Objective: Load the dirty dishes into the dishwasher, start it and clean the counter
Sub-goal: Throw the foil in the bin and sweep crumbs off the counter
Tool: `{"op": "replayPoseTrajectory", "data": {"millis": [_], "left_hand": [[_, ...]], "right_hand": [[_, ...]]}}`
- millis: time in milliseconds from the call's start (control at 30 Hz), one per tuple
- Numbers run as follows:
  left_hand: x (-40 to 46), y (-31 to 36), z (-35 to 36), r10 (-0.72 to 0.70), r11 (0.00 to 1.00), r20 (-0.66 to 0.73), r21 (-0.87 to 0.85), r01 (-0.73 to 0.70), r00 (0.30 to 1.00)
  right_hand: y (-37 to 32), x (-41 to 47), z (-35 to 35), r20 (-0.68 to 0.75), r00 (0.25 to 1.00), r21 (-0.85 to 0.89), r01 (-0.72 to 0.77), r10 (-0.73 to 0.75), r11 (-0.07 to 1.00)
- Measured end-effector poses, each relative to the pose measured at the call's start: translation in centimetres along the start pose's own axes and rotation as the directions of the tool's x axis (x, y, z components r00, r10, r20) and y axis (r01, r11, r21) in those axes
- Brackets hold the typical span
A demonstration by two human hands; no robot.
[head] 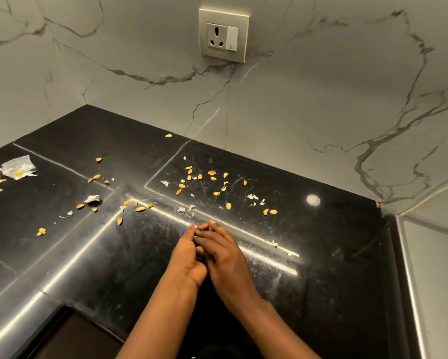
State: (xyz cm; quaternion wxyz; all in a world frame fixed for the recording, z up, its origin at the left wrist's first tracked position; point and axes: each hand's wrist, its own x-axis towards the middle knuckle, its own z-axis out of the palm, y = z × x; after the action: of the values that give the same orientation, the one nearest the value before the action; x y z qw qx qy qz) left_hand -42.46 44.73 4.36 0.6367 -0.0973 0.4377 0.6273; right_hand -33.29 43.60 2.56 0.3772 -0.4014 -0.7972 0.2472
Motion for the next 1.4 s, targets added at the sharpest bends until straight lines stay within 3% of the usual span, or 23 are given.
{"op": "replayPoseTrajectory", "data": {"millis": [67,133,200,300,367,433,700,867,1000,1233,1333,1400], "left_hand": [[0.3,0.5,-0.2,0.004,1.000,-0.033,-0.015,-0.005,0.999],[0.7,1.3,-0.6,0.038,0.999,-0.067,-0.017,-0.039,0.997],[0.9,2.3,-1.5,0.089,0.996,-0.096,0.008,-0.089,0.991],[1.6,4.4,-3.7,0.140,0.990,-0.093,-0.015,-0.142,0.986],[2.1,5.9,-4.9,0.152,0.987,-0.095,-0.042,-0.156,0.984],[2.8,7.3,-5.9,0.151,0.984,-0.095,-0.082,-0.159,0.984],[4.5,12.5,-7.3,0.148,0.968,-0.002,-0.205,-0.145,0.989],[6.2,16.0,-8.0,0.193,0.957,-0.011,-0.219,-0.190,0.981],[7.6,17.7,-8.8,0.181,0.957,-0.017,-0.228,-0.180,0.983],[9.6,18.9,-8.6,0.176,0.943,0.036,-0.293,-0.158,0.984],[10.2,19.6,-8.2,0.172,0.947,0.076,-0.288,-0.143,0.982],[10.5,20.1,-8.0,0.172,0.947,0.087,-0.288,-0.140,0.981]], "right_hand": [[-1.0,-0.1,-0.5,-0.068,0.997,0.169,-0.022,0.033,0.985],[-0.8,0.2,-1.5,-0.227,0.966,0.192,-0.081,0.124,0.978],[2.3,0.7,-2.6,-0.371,0.899,-0.029,-0.262,0.233,0.965],[9.1,1.7,-3.9,-0.343,0.798,-0.410,-0.601,0.495,0.686],[12.1,2.6,-4.1,-0.259,0.700,-0.487,-0.690,0.666,0.536],[13.2,4.5,-3.2,-0.208,0.668,-0.547,-0.685,0.714,0.481],[11.5,15.3,5.6,-0.030,0.825,-0.581,-0.473,0.564,0.662],[9.7,19.8,11.1,-0.026,0.822,-0.591,-0.472,0.569,0.654],[8.3,21.1,13.7,-0.021,0.857,-0.525,-0.448,0.515,0.724],[4.9,17.6,17.3,0.056,0.967,-0.293,-0.223,0.250,0.930],[4.6,16.8,15.8,0.017,0.994,-0.188,-0.101,0.106,0.977],[5.8,17.2,12.5,-0.113,0.992,-0.250,-0.087,0.060,0.964]]}}
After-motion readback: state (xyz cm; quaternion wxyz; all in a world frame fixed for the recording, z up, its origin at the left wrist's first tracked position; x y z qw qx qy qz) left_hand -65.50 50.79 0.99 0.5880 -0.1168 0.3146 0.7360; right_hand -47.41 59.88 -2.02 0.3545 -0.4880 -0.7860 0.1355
